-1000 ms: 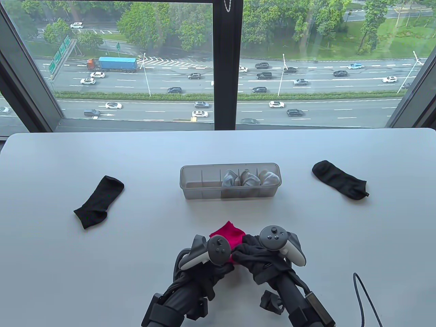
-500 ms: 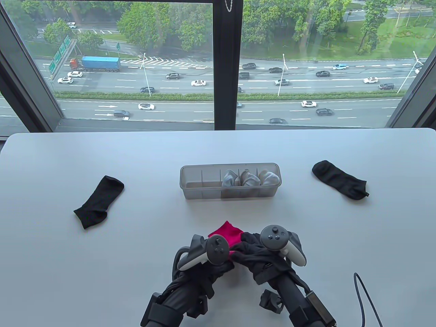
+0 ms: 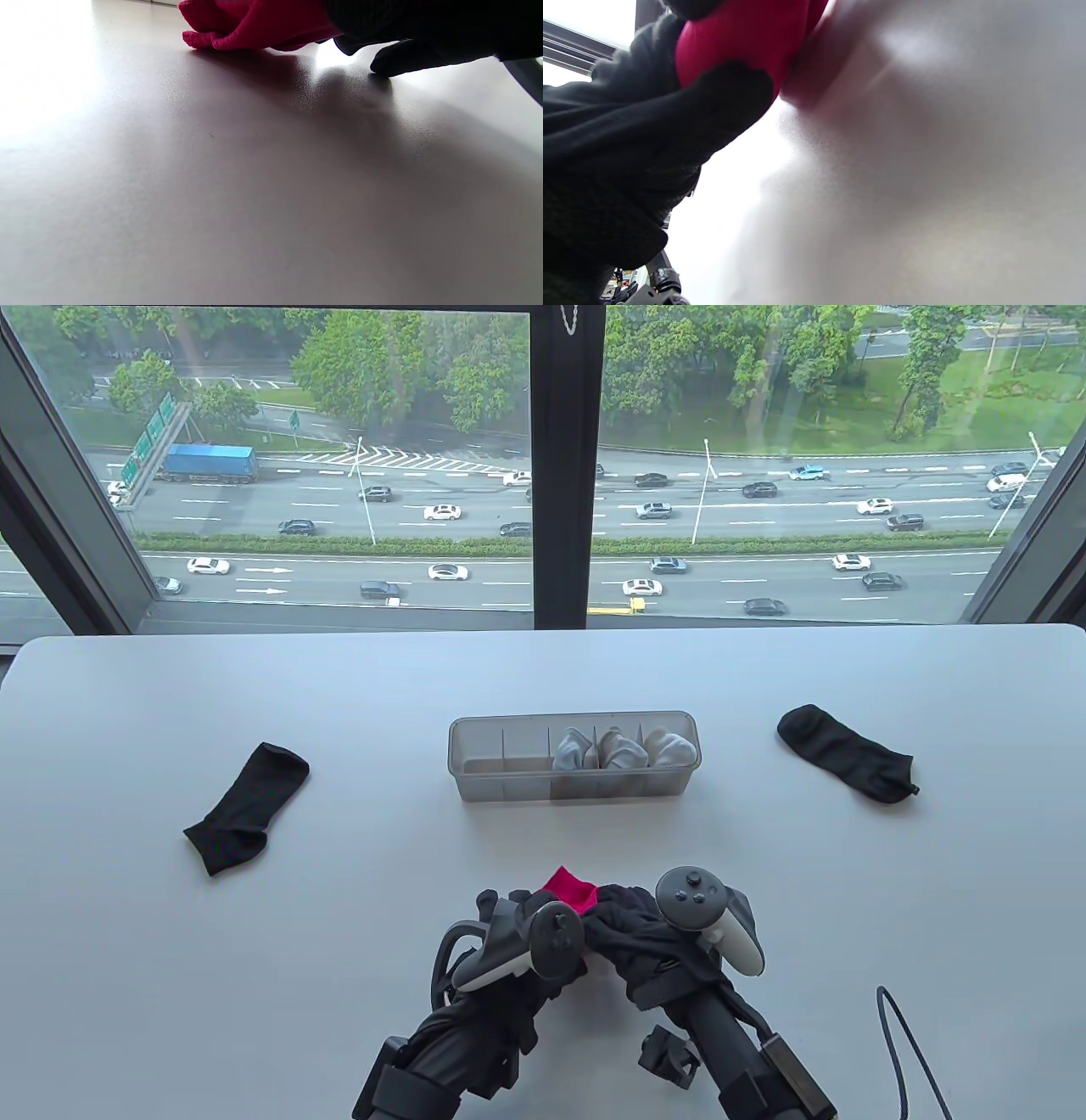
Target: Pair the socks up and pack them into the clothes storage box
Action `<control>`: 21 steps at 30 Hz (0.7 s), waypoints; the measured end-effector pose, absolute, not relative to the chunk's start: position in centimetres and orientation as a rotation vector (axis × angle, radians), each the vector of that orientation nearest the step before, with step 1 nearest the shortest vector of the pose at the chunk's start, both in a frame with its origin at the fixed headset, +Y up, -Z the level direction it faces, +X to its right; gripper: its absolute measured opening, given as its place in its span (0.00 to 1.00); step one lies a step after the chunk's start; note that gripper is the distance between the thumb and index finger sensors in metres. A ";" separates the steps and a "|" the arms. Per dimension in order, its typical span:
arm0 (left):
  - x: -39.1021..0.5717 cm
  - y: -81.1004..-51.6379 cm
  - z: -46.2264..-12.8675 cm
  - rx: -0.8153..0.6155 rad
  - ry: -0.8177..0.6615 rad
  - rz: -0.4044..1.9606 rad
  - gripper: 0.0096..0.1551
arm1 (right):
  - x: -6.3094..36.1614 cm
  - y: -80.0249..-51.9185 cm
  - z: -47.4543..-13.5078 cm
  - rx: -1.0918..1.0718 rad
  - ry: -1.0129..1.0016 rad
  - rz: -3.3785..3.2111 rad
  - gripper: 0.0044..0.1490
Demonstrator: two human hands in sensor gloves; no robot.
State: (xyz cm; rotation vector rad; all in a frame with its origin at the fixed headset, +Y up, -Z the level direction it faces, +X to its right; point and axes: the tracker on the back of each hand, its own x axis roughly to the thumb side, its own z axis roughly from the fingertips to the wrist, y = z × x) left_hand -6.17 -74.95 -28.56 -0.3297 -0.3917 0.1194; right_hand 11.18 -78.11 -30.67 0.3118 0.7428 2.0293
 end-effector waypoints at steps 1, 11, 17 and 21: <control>-6.2 -74.8 -28.5 -0.305 -0.402 0.132 0.34 | 11.2 -78.1 -30.7 0.315 0.741 2.052 0.28; -6.6 -75.1 -28.9 -0.349 -0.408 0.168 0.29 | 10.9 -77.5 -30.6 0.377 0.673 2.151 0.31; -6.8 -74.4 -28.6 -0.272 -0.403 0.197 0.30 | 11.1 -77.9 -30.6 0.316 0.705 2.056 0.31; -6.9 -74.4 -28.9 -0.321 -0.404 0.199 0.28 | 11.2 -77.3 -30.6 0.390 0.667 2.120 0.42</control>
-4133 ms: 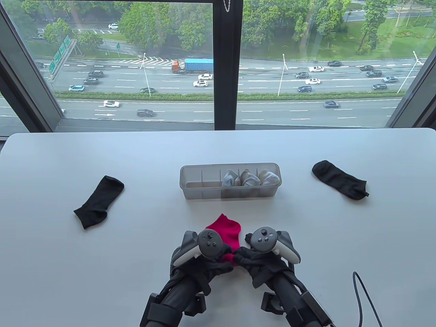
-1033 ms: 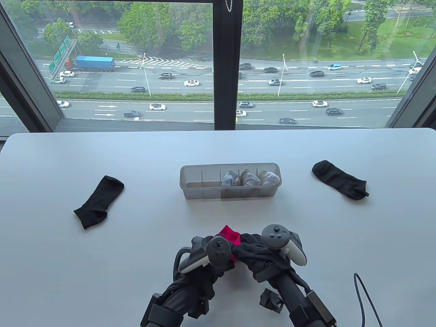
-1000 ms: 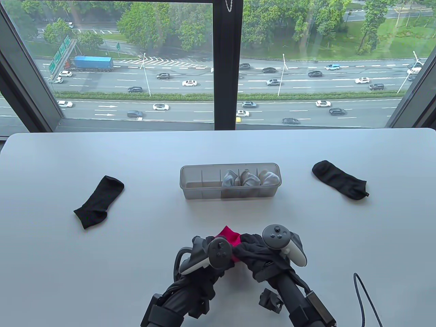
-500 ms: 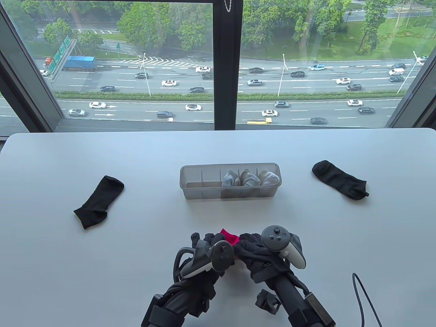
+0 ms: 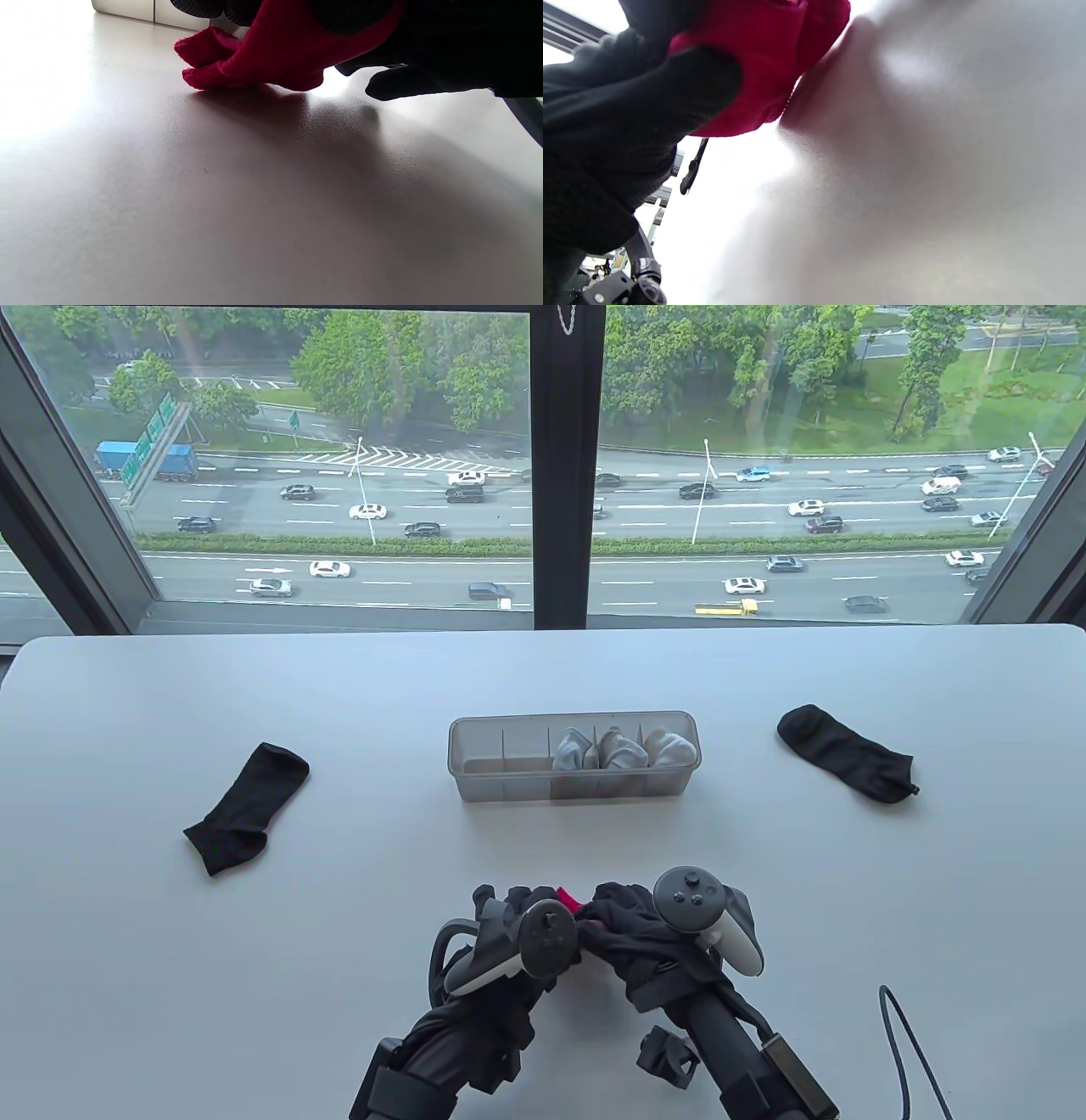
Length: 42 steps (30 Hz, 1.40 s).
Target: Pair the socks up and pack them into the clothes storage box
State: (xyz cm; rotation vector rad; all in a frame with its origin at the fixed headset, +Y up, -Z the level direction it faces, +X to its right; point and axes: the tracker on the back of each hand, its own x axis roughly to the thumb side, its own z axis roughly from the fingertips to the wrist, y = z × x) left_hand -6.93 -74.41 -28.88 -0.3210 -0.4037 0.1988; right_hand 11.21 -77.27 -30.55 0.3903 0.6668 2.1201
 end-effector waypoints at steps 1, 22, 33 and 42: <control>-7.0 -74.5 -28.9 -0.340 -0.413 0.210 0.28 | 11.3 -76.9 -30.6 0.385 0.635 2.147 0.36; -7.2 -74.0 -29.0 -0.281 -0.374 0.187 0.36 | 11.3 -77.3 -30.8 0.320 0.638 2.042 0.30; -7.0 -74.0 -29.2 -0.328 -0.419 0.227 0.30 | 11.6 -76.0 -31.0 0.366 0.525 2.124 0.32; -7.4 -73.4 -28.8 -0.221 -0.430 0.280 0.30 | 11.9 -76.1 -30.7 0.388 0.545 1.986 0.39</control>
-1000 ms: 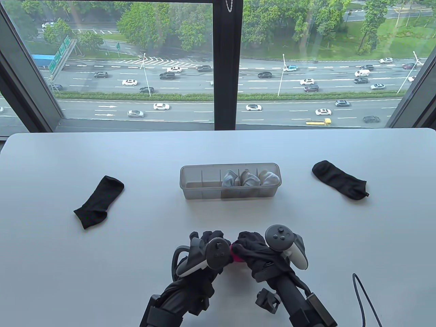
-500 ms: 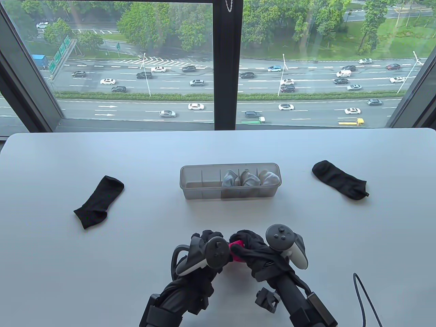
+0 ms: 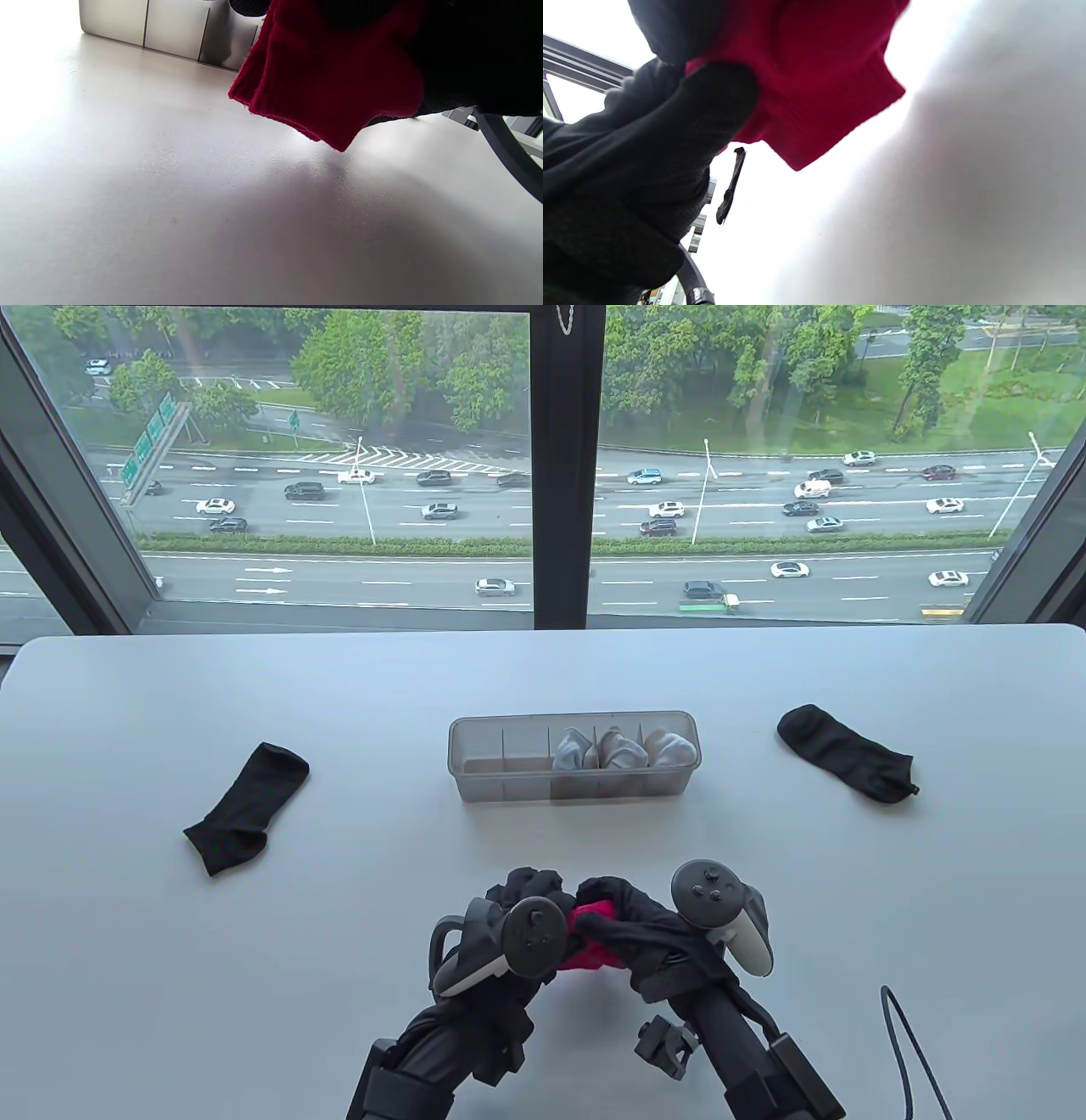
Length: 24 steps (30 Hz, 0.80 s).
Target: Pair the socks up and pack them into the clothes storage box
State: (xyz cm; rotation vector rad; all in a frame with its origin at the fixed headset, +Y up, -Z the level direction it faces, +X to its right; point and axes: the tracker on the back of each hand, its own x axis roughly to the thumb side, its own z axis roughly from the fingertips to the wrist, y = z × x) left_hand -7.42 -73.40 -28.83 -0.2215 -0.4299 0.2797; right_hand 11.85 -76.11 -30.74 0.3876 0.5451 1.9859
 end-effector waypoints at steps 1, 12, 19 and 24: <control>-7.4 -73.6 -28.9 -0.233 -0.450 0.295 0.30 | 11.9 -76.0 -30.8 0.394 0.537 1.984 0.37; -7.5 -72.9 -28.9 -0.203 -0.409 0.291 0.30 | 11.5 -75.4 -30.6 0.368 0.488 1.960 0.37; -7.8 -73.1 -29.2 -0.330 -0.422 0.328 0.35 | 11.7 -74.6 -30.8 0.378 0.424 2.059 0.30; -7.4 -72.3 -28.6 -0.256 -0.474 0.301 0.32 | 11.9 -74.9 -30.5 0.379 0.427 2.016 0.31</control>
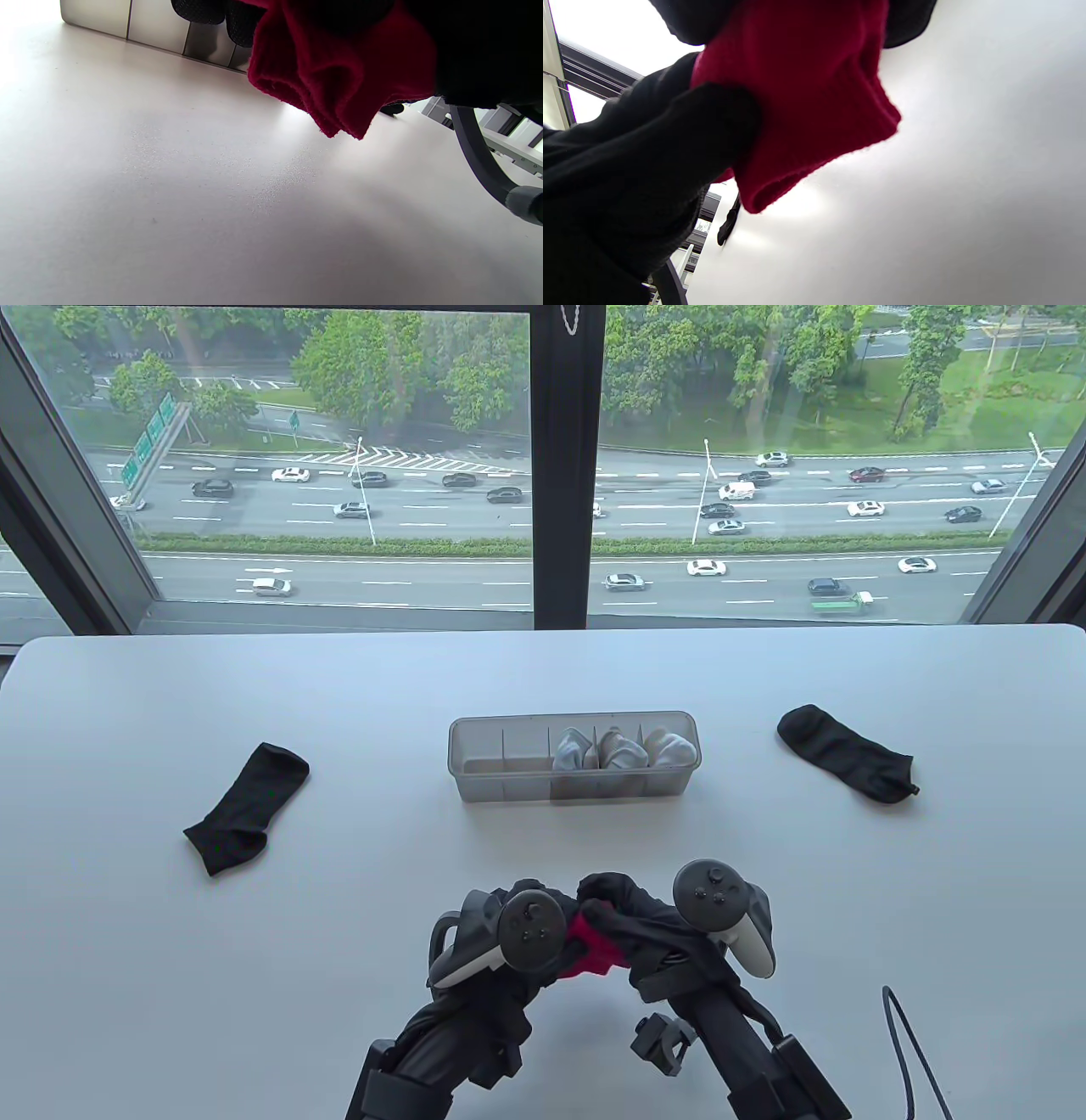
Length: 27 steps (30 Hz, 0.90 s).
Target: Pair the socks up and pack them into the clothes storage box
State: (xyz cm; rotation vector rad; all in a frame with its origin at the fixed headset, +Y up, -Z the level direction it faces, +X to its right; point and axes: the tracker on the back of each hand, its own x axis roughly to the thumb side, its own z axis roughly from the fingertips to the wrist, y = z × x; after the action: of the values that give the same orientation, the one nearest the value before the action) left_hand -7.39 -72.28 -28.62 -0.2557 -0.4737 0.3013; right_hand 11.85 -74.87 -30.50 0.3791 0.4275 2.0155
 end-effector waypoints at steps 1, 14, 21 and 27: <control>-7.4 -72.4 -28.7 -0.264 -0.475 0.308 0.32 | 11.8 -74.7 -30.5 0.415 0.445 2.002 0.35; -7.6 -72.7 -28.8 -0.357 -0.446 0.260 0.31 | 11.2 -74.3 -30.3 0.435 0.439 2.090 0.30; -7.2 -71.6 -28.6 -0.153 -0.459 0.192 0.34 | 12.1 -74.3 -30.7 0.436 0.451 1.986 0.40; -7.5 -71.9 -28.8 -0.213 -0.446 0.197 0.35 | 11.4 -73.3 -30.2 0.476 0.335 2.211 0.34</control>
State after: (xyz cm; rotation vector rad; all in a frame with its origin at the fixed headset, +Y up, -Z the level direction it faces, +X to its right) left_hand -7.52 -71.95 -28.75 -0.2133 -0.4465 0.1970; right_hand 11.42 -73.29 -30.15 0.4757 0.3351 2.2110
